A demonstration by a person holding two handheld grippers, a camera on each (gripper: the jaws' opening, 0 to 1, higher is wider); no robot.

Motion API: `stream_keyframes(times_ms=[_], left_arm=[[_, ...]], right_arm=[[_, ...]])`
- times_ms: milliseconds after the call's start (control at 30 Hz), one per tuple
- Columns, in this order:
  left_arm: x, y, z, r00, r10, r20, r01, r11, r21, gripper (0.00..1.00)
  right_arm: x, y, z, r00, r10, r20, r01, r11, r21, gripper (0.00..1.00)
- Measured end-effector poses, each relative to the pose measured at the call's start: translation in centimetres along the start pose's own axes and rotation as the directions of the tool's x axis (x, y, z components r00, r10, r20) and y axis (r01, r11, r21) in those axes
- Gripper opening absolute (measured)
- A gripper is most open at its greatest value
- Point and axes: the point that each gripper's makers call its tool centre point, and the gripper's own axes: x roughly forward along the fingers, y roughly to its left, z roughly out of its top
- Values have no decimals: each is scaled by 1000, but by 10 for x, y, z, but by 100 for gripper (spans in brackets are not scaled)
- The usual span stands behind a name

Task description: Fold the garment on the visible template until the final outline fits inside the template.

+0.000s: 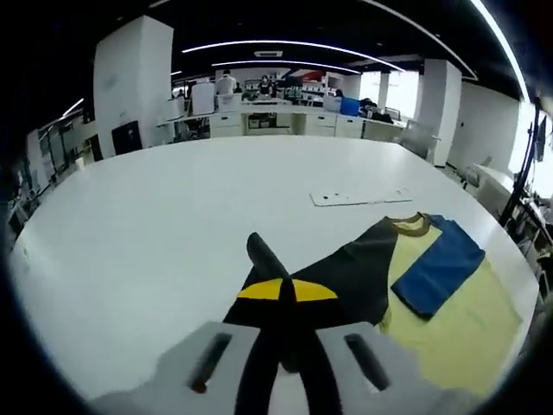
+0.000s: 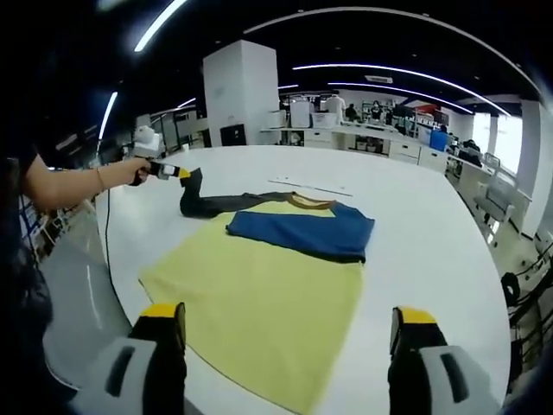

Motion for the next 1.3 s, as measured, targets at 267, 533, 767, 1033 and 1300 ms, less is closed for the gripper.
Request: stream_keyframes(times_ms=[267,533,767,1033,1300], left_arm=[[6,-33,22,997,-72,32,71,997,24,0],[11,-64,46,990,-127,69,124,992,35,0],[14,-93,62,980,-175,93,170,984,61,0],[21,-131,71,966,-238,98,229,969,91,0],[28,-175,76,946,-307,100,295,948,121,0]], right_arm=[[-1,5,-4,1000,6,-9,-6,1000,0,99],[-2,16,-2,1000,8,-11,-8,1000,2,99],[-3,21,-3,1000,4,-19,-4,1000,4,99],[-5,19,-6,1000,-3,-28,3,1000,8,99],[-5,14,-10,999,-13,-37,14,1000,20,99]])
